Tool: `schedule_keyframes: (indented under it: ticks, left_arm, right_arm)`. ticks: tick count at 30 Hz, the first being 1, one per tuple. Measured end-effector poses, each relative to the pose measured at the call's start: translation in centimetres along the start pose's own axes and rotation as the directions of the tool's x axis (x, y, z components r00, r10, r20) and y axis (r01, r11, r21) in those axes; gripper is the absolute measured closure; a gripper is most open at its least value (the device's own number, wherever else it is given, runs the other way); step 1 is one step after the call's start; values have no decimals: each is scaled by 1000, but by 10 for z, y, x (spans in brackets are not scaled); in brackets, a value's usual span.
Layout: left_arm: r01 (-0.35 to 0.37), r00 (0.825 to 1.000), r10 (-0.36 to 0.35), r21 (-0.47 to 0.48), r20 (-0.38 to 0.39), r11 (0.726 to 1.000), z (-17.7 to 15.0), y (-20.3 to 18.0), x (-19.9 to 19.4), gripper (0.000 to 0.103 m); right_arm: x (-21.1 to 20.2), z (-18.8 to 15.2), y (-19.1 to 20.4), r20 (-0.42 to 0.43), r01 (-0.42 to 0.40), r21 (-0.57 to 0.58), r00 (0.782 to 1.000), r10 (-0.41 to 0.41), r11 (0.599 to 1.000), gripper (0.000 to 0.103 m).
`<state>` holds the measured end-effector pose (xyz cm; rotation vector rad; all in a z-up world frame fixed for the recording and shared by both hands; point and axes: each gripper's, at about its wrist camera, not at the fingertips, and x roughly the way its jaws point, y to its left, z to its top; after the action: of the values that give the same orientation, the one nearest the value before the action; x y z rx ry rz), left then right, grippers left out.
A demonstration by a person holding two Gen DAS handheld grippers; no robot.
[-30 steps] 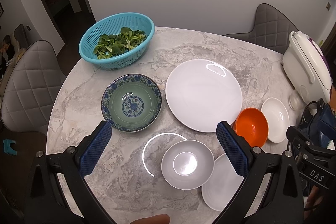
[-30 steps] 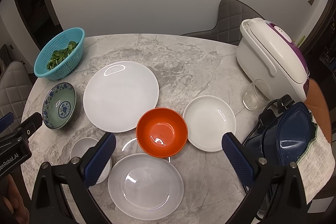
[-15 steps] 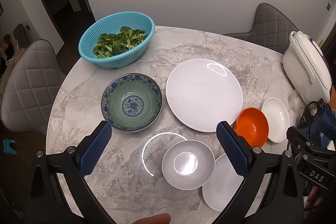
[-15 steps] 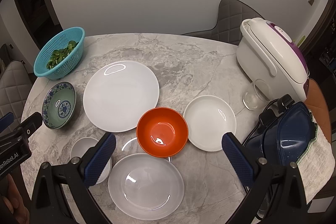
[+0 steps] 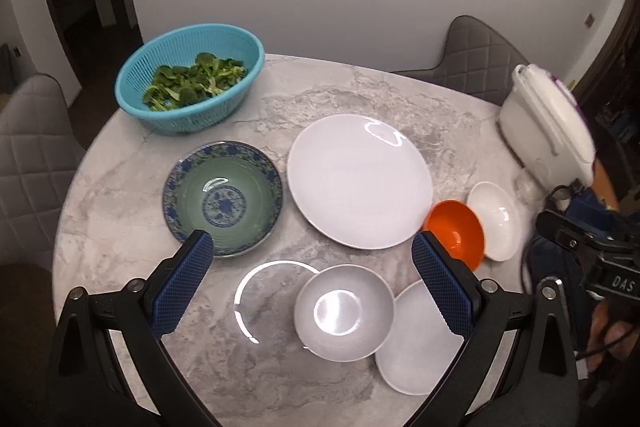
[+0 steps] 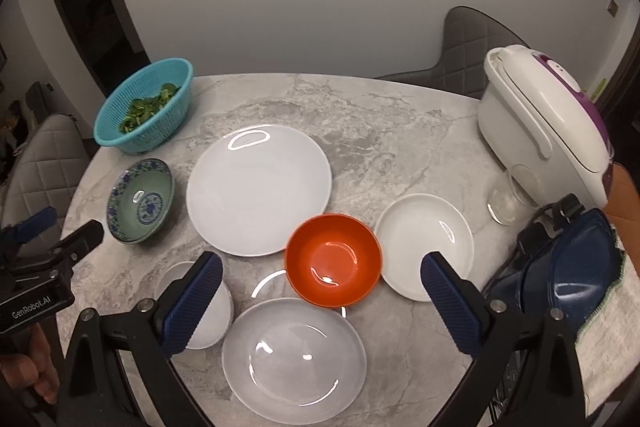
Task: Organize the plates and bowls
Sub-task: 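Reach both grippers to the large white plate and close on its rim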
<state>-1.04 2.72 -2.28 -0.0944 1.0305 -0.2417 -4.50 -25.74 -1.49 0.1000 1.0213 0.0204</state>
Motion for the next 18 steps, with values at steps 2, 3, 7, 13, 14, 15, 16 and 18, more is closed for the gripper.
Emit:
schedule_keyframes:
  ticks: [2, 3, 7, 13, 14, 15, 16, 18]
  left_arm:
    - [1, 1000, -1, 40, 9, 999, 2, 4, 4, 4]
    - [-2, 999, 0, 83, 32, 997, 3, 4, 5, 4]
    - [91, 996, -88, 193, -27, 977, 15, -4, 30, 9]
    - [147, 967, -124, 90, -220, 985, 78, 26, 111, 31]
    - [186, 953, -159, 82, -258, 979, 89, 30, 126, 33]
    - [226, 936, -189, 94, -297, 970, 99, 33, 140, 33]
    - [258, 920, -207, 116, -334, 959, 107, 34, 153, 33]
    - [278, 893, -190, 170, -408, 945, 118, 32, 180, 33]
  right_arm:
    - [-1, 8, -11, 27, -87, 20, 996, 86, 996, 7]
    - [-1, 12, -17, 42, -132, 37, 991, 130, 991, 8]
    - [20, 34, -49, 33, -322, 144, 947, 320, 936, 8]
    - [102, 76, -83, -48, -554, 304, 803, 594, 775, 12]
    - [116, 84, -87, -62, -564, 318, 790, 611, 762, 14]
    - [131, 90, -92, -74, -572, 342, 775, 628, 746, 16]
    - [144, 95, -96, -78, -579, 367, 761, 644, 728, 17]
    - [169, 104, -102, -108, -575, 391, 747, 656, 719, 23]
